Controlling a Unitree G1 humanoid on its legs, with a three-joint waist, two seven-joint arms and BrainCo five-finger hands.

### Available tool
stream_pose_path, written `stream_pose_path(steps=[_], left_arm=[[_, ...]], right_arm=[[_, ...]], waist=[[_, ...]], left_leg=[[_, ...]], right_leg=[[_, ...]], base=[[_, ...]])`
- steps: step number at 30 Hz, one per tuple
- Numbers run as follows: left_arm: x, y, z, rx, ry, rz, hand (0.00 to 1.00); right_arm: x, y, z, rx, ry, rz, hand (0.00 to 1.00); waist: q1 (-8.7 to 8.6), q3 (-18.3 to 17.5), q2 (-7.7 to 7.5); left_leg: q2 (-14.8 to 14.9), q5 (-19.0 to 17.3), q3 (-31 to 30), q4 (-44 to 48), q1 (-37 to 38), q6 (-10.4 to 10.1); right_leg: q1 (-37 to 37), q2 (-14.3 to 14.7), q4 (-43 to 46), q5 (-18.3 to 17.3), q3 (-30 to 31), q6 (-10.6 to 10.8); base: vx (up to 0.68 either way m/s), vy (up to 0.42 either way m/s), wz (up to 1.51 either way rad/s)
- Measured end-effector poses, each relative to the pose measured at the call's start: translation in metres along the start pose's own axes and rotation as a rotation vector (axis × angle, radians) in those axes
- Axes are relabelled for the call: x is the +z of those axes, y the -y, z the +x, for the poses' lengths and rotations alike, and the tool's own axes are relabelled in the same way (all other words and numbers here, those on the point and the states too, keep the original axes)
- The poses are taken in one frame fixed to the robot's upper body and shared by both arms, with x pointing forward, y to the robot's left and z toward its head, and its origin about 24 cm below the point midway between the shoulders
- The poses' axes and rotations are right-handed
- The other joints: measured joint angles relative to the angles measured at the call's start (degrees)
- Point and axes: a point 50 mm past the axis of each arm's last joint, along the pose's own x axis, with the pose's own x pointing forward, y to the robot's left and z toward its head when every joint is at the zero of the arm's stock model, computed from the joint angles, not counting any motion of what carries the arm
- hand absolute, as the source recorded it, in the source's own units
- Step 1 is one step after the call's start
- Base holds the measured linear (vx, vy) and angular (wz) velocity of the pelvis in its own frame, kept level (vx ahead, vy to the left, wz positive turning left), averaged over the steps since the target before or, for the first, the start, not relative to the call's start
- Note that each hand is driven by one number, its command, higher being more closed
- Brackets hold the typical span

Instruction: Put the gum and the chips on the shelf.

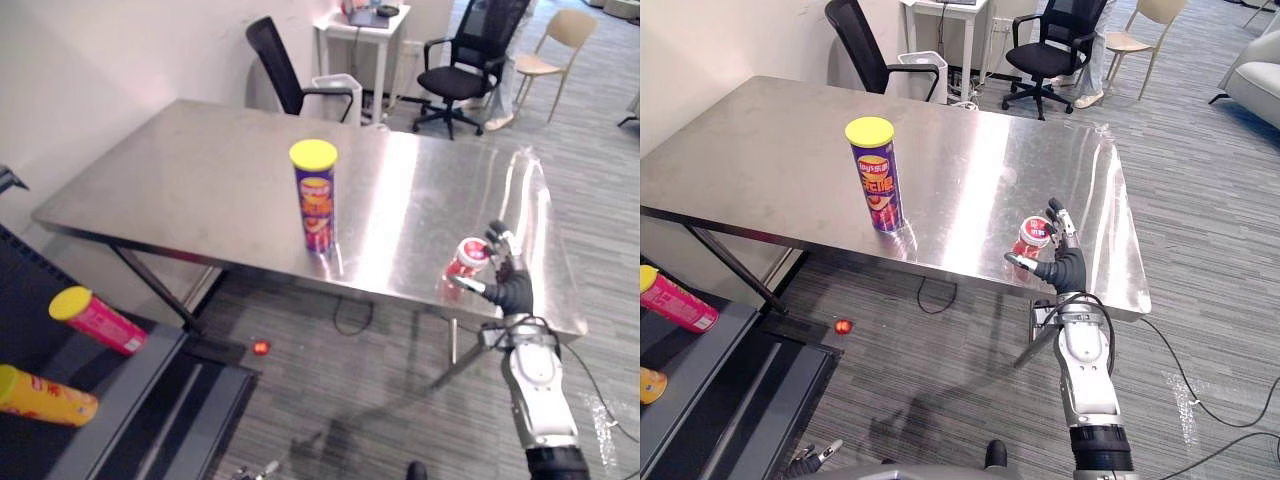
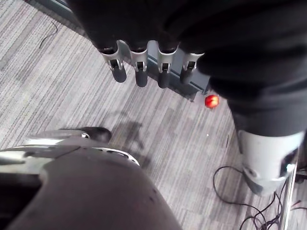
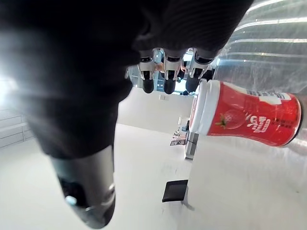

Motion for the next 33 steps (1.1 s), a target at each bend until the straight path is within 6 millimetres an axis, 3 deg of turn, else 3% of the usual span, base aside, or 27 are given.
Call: stream_pose_path(steps=[11,21,26,33], left_arm=[[0.001,0.001,0.0,0.007,0.002,-0.006,0.0],[0.002,0.001,0.0,0.01,0.006,0.003,0.0],[0.002,0.001,0.0,0.011,0.006,0.004,0.0],[0.002,0.001,0.0,0.011,0.006,0.004,0.0]], right_arm=[[0.005,0.015,0.004,-0.131,0.023,0.001,0.0],[0.046,0.013,0.02,-0.132,0.225,0.028,0.0],[0.046,0.013,0.02,-0.136,0.225,0.027,0.0],[0.029,0.025,0.019,-0.209,0.15,0.013,0.0]], waist=[[0.47,-0.1,0.12],[0.46,-0.1,0.18],[0.5,-0.1,0.2],[0.76,-0.2,0.39]], left_leg=[[0.0,0.0,-0.3,0.3,-0.5,0.0],[0.1,0.0,0.6,0.4,-0.5,0.0],[0.1,0.0,0.6,0.4,-0.5,0.0],[0.0,0.0,0.5,0.4,-0.6,0.0]], right_leg=[[-0.2,0.0,0.0,0.1,-0.2,-0.1],[-0.7,0.0,0.2,0.2,0.7,-0.3],[-0.7,0.0,0.2,0.2,0.6,-0.3],[-0.8,0.0,0.2,0.2,0.5,-0.3]], base=[[-0.01,-0.009,0.01],[-0.02,-0.015,-0.04],[0.0,0.0,0.0],[0.0,0.0,0.0]])
